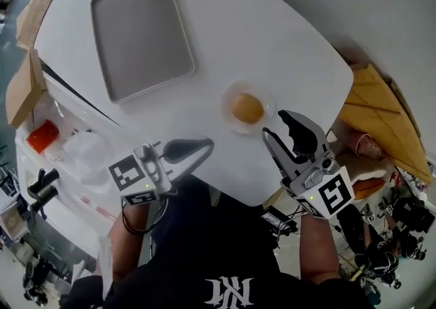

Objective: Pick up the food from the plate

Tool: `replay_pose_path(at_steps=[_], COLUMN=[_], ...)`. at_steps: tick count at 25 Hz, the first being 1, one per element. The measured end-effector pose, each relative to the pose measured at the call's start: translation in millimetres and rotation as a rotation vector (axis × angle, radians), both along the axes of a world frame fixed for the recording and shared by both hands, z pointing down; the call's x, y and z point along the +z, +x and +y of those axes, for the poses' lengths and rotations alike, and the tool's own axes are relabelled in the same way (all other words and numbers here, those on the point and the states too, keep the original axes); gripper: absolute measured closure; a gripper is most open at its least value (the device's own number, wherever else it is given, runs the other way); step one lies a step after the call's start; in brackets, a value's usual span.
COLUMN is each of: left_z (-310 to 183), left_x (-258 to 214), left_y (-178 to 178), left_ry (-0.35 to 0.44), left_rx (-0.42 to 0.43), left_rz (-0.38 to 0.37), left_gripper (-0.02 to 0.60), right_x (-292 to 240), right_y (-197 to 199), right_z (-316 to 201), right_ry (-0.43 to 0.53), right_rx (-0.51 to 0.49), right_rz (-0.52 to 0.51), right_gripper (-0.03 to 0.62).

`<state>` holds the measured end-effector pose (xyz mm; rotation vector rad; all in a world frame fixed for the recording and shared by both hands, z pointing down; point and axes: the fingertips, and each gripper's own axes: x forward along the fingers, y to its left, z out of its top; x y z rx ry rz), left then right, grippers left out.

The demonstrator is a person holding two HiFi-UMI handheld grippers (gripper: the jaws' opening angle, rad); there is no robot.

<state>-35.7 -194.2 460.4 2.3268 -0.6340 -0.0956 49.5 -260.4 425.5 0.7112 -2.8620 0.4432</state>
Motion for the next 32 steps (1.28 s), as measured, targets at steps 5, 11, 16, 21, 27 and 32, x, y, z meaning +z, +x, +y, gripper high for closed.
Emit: replay_pose_path(at_steps=[5,11,16,21,27,32], left_z=[-5,-4,6,25,53,55], left_x=[29,53,61,74,89,88], left_y=[14,21,33,27,28,33], left_ry=[-0.054,-0.069,-0.072,-0.052,-0.066,-0.071], left_rx=[0.000,0.010,0.021,0.027,0.062,0.057], left_rz=[0.018,0.049,0.069,0.064,0.018,0.019], left_gripper=[0.577,0.577,0.577,0.577,0.577,0.577], right_x=[63,125,153,177,191,192], right_y=[-18,-31,-37,-54,-60,-54], right_z=[-8,-10,6,18,25,17], right_ry=[0.034,0.155,0.107,0.072,0.107,0.141], right_rx=[-0.123,-0.132,-0.232,-0.245,-0.281,-0.296], right_rz=[0.099,0.291,0.336,0.374,0.423,0.452], right_gripper=[0.367,0.266,0.237,0.207,0.206,0.209])
